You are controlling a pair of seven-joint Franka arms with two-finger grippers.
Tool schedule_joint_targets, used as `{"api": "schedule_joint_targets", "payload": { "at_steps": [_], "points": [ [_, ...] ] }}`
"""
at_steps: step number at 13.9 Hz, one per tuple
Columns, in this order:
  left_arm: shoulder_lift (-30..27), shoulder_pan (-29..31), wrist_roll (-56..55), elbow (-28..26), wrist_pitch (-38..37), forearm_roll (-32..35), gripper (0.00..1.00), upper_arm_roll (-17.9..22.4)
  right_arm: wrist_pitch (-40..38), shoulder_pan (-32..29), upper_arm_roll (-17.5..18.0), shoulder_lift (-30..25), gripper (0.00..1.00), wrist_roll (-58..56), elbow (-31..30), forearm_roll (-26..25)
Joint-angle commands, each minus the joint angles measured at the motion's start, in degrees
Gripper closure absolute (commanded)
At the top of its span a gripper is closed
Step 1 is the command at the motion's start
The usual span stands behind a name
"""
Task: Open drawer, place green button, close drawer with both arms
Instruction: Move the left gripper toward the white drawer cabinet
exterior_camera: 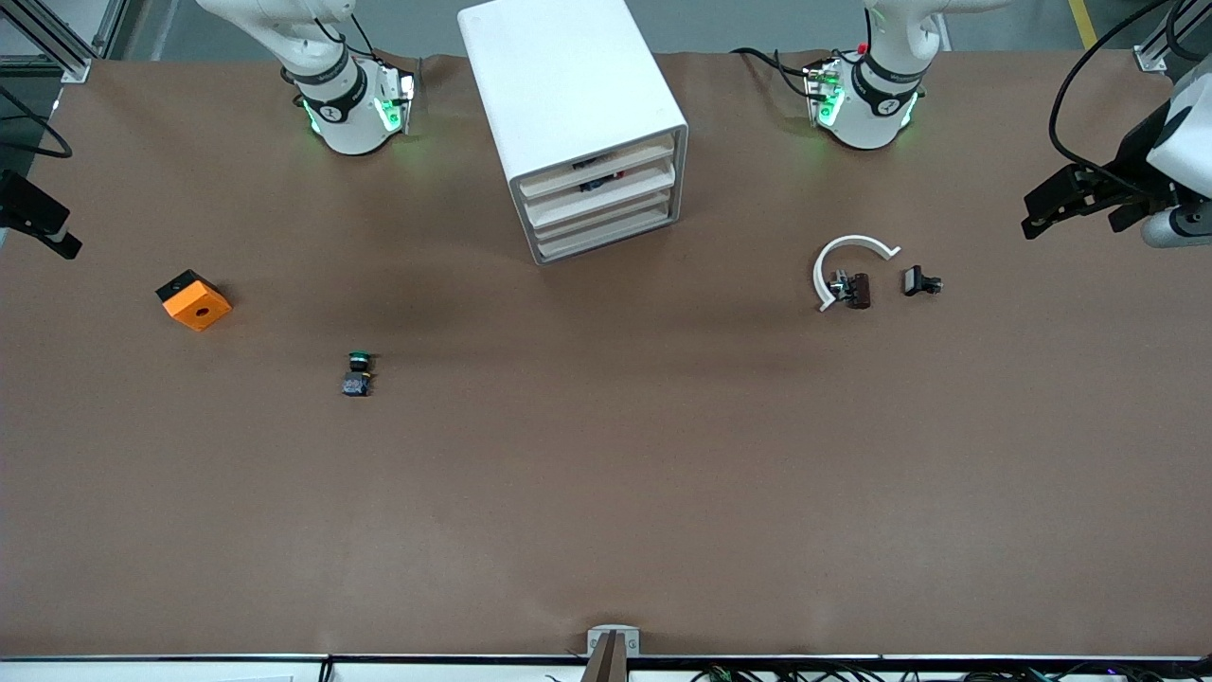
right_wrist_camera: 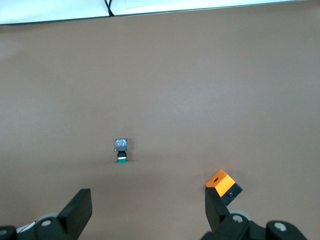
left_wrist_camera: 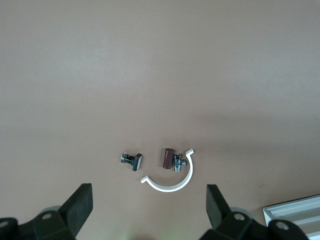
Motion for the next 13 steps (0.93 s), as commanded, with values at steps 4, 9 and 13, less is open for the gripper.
{"api": "schedule_joint_targets", "payload": {
  "at_steps": [4, 9, 13],
  "points": [
    [1.08, 0.26, 0.44, 2.04, -1.35, 1.14, 0.00, -0.40, -0.86, -0.38, 0.49, 0.71, 0.00, -0.16, 1.59, -0.16],
    [11.43, -0.52, -0.35, 7.22, -0.83, 1.23, 0.00, -0.58, -0.86, -0.38, 0.49, 0.71, 0.00, -0.07, 1.59, -0.16],
    [20.84, -3.33, -17.69, 9.95, 0.14, 0.96, 0.00, -1.28, -1.04, 0.06, 0.58, 2.38, 0.00, -0.07, 1.15, -0.16]
  ]
}}
